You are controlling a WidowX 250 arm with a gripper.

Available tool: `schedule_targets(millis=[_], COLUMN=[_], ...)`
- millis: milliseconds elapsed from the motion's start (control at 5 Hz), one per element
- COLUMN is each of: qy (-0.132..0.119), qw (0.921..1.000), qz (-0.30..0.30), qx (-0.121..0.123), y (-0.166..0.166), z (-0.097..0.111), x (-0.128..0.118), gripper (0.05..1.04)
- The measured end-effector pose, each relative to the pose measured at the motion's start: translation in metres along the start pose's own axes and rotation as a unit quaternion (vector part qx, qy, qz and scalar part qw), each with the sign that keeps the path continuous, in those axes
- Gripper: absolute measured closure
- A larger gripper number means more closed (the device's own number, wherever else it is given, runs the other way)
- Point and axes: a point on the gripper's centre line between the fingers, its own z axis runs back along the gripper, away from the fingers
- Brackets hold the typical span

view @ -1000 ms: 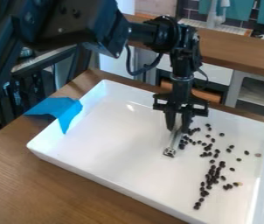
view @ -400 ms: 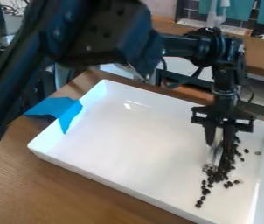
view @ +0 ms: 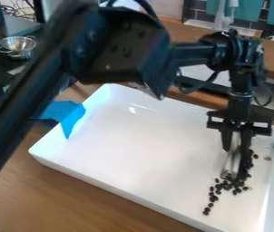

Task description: Sweep into pile

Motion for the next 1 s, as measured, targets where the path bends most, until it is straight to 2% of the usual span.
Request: schedule_targets(millis=[200, 400, 600, 800, 1000], qy=[0.003, -0.004, 0.011, -0.012, -0.04], qw=[1.0, 0.9999, 0.9996, 0.9987, 0.9972], qz=[-0.005, -0.006, -0.014, -0.015, -0.006], qx=[-0.004, -0.01, -0.02, -0.046, -0.063], y=[-0.01, -0.008, -0.005, 0.011, 0.034], z=[-0.002, -0.001, 0.004, 0.03, 0.057], x=[-0.001, -0.007, -0.028, -0.036, -0.037], gripper=[0.756, 0.756, 0.756, 0.756, 0.756])
